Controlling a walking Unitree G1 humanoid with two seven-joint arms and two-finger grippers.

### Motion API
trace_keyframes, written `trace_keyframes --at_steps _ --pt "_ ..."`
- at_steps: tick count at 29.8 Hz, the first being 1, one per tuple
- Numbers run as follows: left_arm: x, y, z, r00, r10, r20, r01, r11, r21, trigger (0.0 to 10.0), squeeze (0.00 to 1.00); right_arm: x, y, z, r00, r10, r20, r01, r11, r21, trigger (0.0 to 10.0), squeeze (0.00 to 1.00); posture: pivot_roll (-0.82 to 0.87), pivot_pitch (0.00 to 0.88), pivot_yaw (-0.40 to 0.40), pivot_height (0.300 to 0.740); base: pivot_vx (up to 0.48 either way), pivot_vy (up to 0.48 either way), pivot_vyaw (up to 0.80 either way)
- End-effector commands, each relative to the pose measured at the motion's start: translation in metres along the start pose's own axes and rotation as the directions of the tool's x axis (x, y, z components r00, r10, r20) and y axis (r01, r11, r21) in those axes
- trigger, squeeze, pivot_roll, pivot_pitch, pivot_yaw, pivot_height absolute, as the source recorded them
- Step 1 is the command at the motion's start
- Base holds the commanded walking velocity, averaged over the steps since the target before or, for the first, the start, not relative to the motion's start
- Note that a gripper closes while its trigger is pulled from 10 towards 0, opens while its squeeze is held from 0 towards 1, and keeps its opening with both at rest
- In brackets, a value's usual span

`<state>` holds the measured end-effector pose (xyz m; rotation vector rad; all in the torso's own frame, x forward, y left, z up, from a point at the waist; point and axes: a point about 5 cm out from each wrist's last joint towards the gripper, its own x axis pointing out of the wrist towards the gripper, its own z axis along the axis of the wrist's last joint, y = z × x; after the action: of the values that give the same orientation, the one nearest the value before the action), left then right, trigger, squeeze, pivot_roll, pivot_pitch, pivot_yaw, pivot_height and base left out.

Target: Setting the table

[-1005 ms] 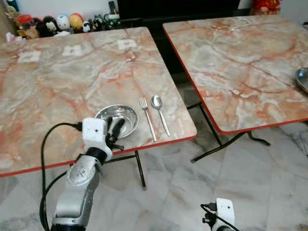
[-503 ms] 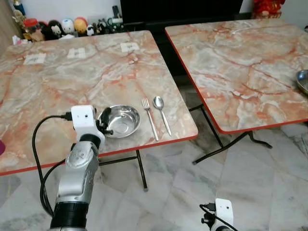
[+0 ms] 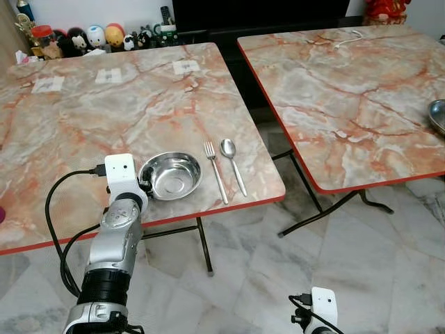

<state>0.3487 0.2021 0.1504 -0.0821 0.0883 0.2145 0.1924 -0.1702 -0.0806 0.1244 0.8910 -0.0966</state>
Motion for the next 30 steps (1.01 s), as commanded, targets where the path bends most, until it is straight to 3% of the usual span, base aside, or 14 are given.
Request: trace_keyframes --at_steps 1,4,8,13,25,26,27,30 --pt "0.0032 0.0038 0.0007 0.999 0.009 -0.034 -0.009 1.0 -0.013 10.0 0.0 -0.0007 0.0005 -0.0044 1.0 -0.003 -0.017 0.004 1.0 0.012 10.0 0.0 0.04 0.105 0.029 0.74 0.0 0.0 0.0" --pt "0.0052 0.0052 0.0003 0.998 0.002 -0.067 -0.001 1.0 0.013 10.0 0.0 -0.0007 0.0006 -0.0045 1.0 -0.003 -0.018 0.004 1.0 0.013 10.0 0.0 0.04 0.106 0.031 0.74 0.0 0.0 0.0" --pt "0.0087 0.0054 0.0013 0.991 -0.047 -0.122 0.046 0.999 -0.008 10.0 0.0 -0.0007 0.0006 -0.0047 1.0 -0.004 -0.018 0.004 1.0 0.014 10.0 0.0 0.04 0.106 0.031 0.74 0.0 0.0 0.0" --pt "0.0118 0.0071 0.004 0.989 -0.036 -0.145 0.039 0.999 0.017 10.0 0.0 -0.0007 0.0005 -0.0048 1.0 -0.004 -0.019 0.004 1.0 0.013 10.0 0.0 0.05 0.105 0.03 0.74 0.0 0.0 0.0" --pt "0.0131 0.002 0.0045 0.977 -0.069 -0.203 0.068 0.998 -0.015 10.0 0.0 -0.0006 0.0005 -0.0047 1.0 -0.003 -0.022 0.003 1.0 0.01 10.0 0.0 0.04 0.104 0.028 0.74 0.0 0.0 0.0" --pt "0.0131 0.0018 0.005 0.977 -0.069 -0.202 0.066 0.998 -0.019 4.5 0.0 -0.0006 0.0004 -0.0046 1.0 -0.003 -0.022 0.003 1.0 0.01 10.0 0.0 0.05 0.104 0.028 0.74 0.0 0.0 0.0" --pt "0.0129 0.0019 0.0056 0.978 -0.068 -0.197 0.065 0.998 -0.024 0.0 0.0 -0.0006 0.0004 -0.0047 1.0 -0.003 -0.022 0.003 1.0 0.01 10.0 0.0 0.04 0.103 0.028 0.74 0.0 0.0 0.0" --pt "0.0121 0.0006 0.0054 0.978 -0.074 -0.196 0.07 0.997 -0.03 0.0 0.0 -0.0006 0.0003 -0.0047 1.0 -0.004 -0.022 0.004 1.0 0.01 10.0 0.0 0.05 0.103 0.027 0.74 0.0 0.0 0.0"
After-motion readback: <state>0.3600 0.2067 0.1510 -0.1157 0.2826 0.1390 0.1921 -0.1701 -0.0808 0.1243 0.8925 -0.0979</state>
